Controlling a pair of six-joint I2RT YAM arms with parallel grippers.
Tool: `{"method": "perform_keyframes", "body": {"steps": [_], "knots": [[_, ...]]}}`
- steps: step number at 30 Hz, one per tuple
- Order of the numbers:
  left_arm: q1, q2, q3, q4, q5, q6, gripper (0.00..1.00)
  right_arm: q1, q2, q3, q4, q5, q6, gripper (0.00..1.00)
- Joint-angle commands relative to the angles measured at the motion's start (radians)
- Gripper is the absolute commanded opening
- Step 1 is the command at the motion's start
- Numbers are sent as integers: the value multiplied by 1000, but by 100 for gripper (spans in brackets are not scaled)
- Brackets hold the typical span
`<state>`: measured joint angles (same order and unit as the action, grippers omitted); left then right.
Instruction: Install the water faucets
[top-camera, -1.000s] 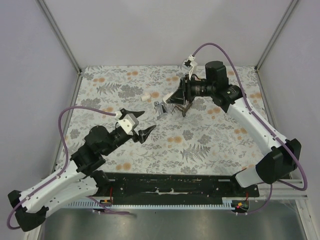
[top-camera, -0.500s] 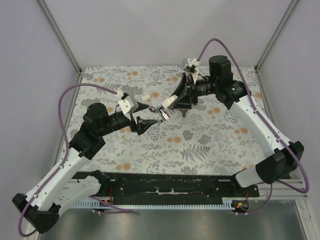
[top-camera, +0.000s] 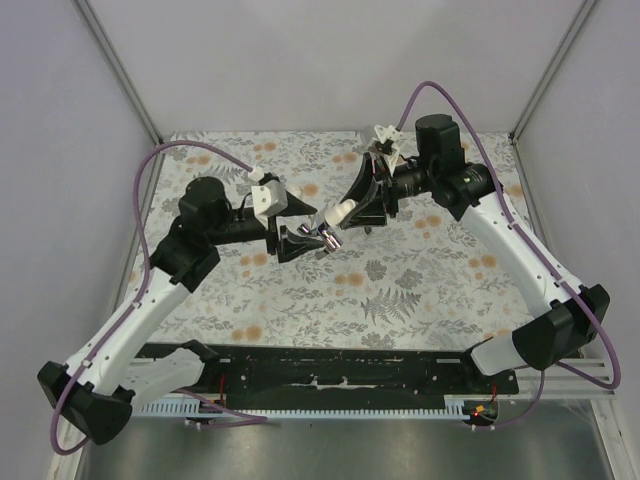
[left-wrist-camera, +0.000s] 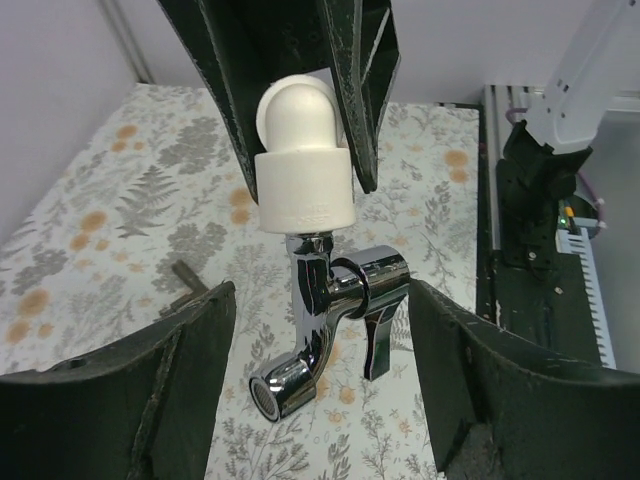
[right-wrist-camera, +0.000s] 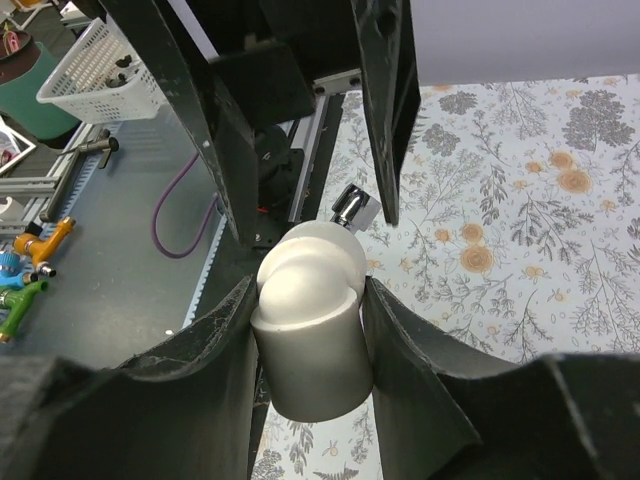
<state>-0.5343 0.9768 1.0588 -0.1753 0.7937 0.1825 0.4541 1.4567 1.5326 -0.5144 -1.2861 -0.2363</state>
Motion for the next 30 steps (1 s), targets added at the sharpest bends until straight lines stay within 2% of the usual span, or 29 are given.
{"method": "perform_keyframes", "body": {"steps": [1,6,8,9,11,14,18,20,23,27,29,30], "knots": [[5,75,24,56,185,2,74,3,-36,34,17,-67,-24,0],[5,149,33,74,252,-14,70,6,-38,34,16,-75,-28,0],[5,178,36,95,286,-47,64,8,-36,31,16,-81,-29,0],[5,192,40,102,301,-61,58,8,-36,29,17,-81,-29,0],[4,215,47,105,321,-92,40,8,-36,23,17,-78,-28,0],[3,227,49,111,328,-126,25,6,-33,21,16,-49,-9,0],[5,204,32,106,208,-156,3,8,-9,29,-5,59,66,0],[0,172,17,80,68,-155,2,11,2,34,-24,134,119,0],[-58,79,-29,62,-285,-106,2,29,5,27,-48,341,231,0],[-313,-27,-124,132,-910,99,2,84,5,-14,-53,632,448,0],[-444,-27,-178,242,-1214,178,2,106,4,-51,5,704,567,0],[-505,-18,-204,299,-1317,233,2,113,1,-86,46,723,616,0]]}}
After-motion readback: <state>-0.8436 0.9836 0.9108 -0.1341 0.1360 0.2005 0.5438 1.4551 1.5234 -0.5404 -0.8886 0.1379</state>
